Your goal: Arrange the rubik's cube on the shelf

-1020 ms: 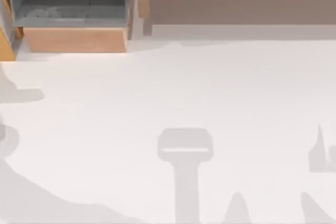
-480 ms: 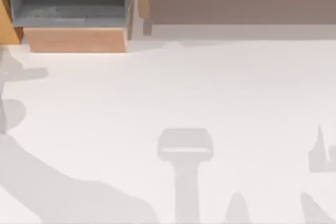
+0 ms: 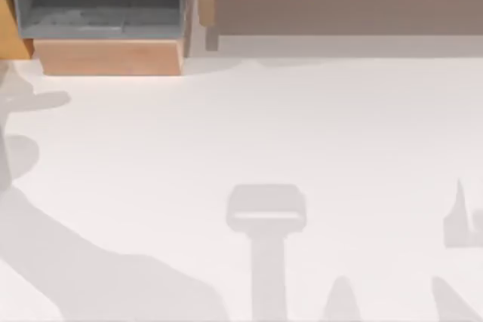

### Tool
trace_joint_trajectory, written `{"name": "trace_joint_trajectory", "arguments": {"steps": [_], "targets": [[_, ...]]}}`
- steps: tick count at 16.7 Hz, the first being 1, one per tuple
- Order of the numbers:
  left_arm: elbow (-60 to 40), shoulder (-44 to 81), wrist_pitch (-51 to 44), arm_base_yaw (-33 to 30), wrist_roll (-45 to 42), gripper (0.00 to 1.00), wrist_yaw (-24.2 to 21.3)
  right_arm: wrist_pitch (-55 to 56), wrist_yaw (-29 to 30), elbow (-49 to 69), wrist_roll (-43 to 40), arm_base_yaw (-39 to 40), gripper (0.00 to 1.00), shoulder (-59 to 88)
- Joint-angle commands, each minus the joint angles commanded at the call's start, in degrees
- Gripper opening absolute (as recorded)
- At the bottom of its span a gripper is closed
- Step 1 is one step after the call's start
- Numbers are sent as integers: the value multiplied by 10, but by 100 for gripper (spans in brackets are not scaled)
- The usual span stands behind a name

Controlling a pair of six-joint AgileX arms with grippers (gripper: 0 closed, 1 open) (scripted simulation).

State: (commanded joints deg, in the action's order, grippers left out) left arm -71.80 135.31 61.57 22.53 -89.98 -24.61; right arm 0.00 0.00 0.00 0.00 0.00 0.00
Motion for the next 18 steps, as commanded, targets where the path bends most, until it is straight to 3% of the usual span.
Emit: {"name": "trace_joint_trajectory", "arguments": {"steps": [12,18], "targets": [[0,0,0,0,0,98,0,0,0,0,0,0,100,0],[0,0,0,0,0,100,0,0,0,0,0,0,100,0]]}}
